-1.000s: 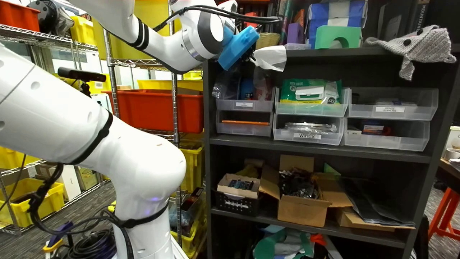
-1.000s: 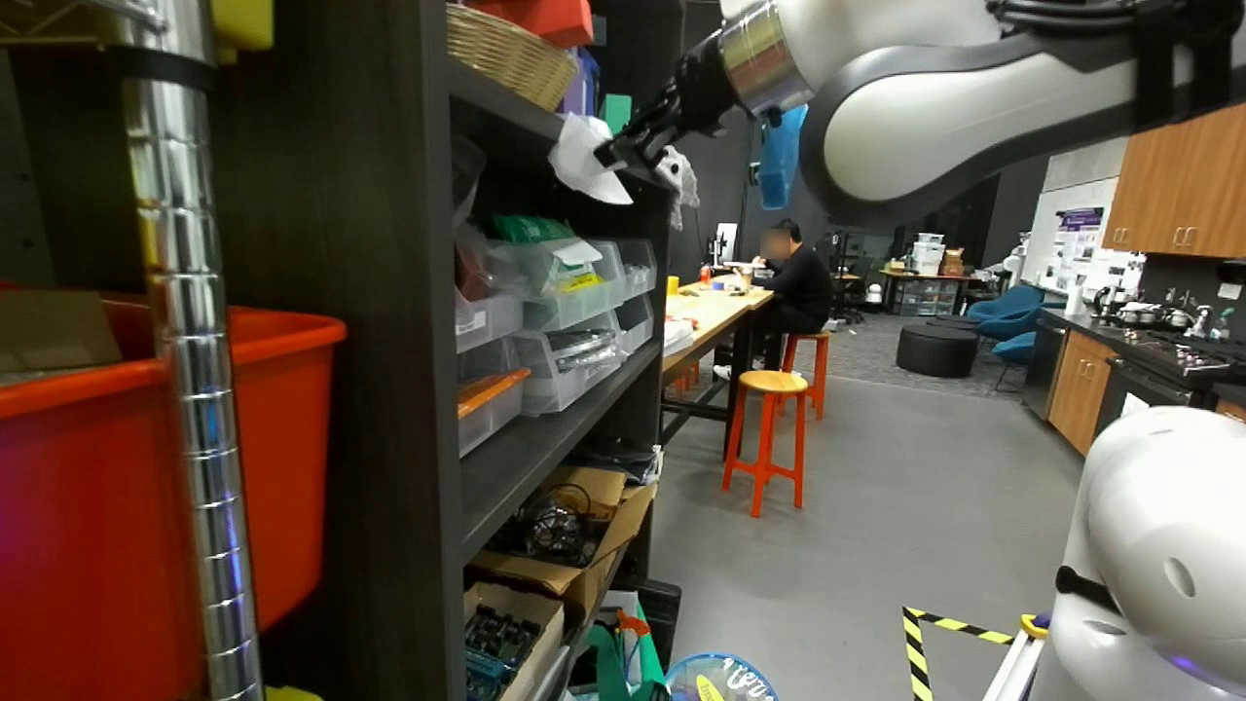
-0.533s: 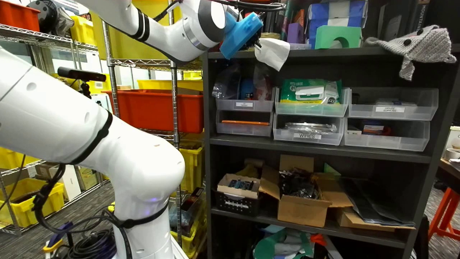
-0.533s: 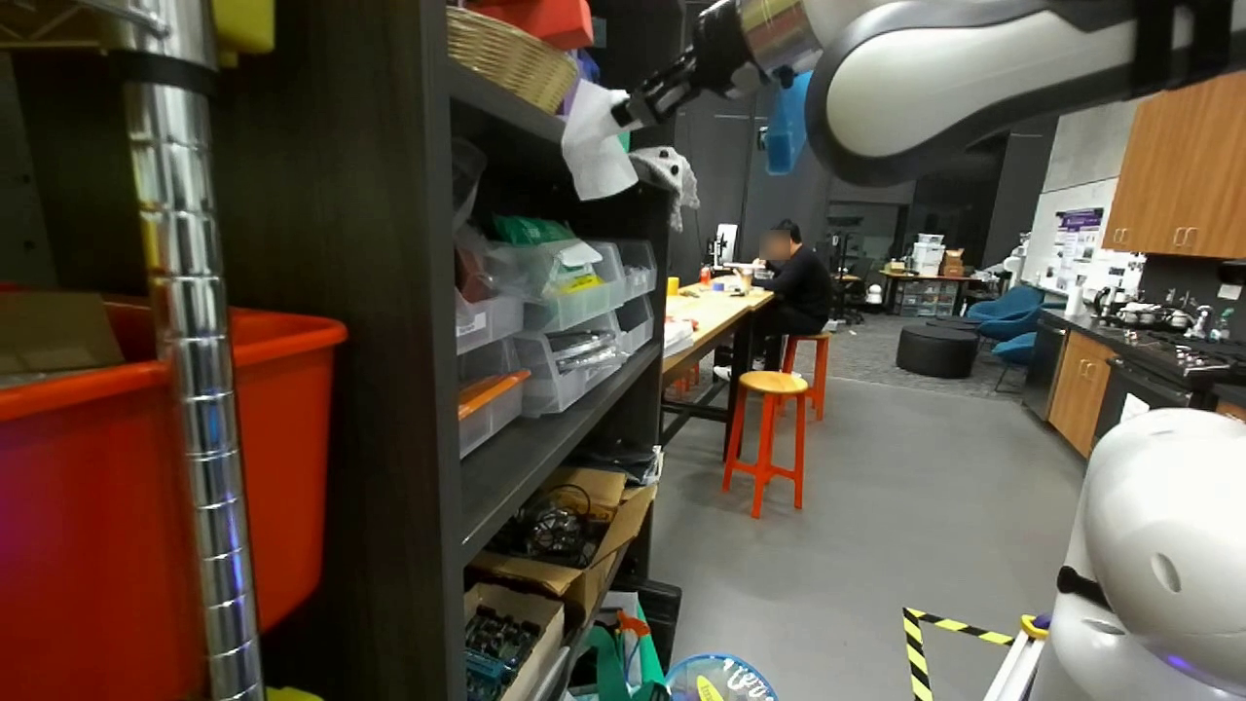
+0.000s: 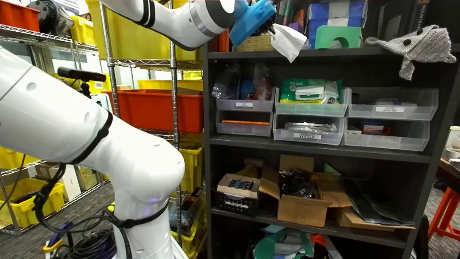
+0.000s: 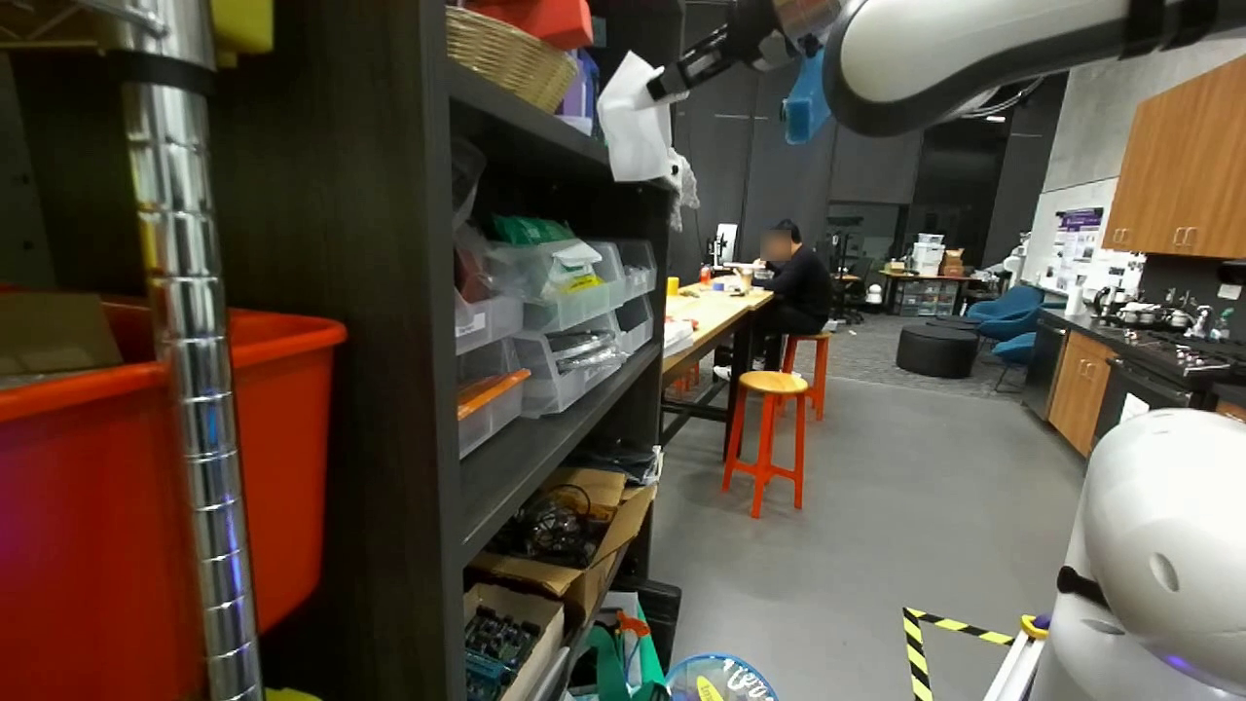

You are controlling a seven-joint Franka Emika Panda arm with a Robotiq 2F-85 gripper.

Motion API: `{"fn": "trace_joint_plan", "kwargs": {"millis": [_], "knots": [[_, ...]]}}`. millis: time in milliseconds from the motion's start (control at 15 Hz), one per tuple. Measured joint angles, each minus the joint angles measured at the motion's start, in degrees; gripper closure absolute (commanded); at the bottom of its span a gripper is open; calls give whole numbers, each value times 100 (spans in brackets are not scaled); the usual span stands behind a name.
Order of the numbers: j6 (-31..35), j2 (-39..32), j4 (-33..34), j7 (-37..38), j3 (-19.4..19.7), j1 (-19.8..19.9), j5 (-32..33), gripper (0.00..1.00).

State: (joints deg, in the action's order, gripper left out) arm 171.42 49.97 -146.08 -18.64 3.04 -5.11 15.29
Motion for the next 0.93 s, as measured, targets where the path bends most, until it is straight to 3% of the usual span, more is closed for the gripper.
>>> {"fn": "trace_joint_plan", "kwargs": {"millis": [600, 933], "knots": [[-28, -233, 427, 316, 306, 449, -250, 99], [-152, -491, 804, 373, 554, 473, -527, 99]]}}
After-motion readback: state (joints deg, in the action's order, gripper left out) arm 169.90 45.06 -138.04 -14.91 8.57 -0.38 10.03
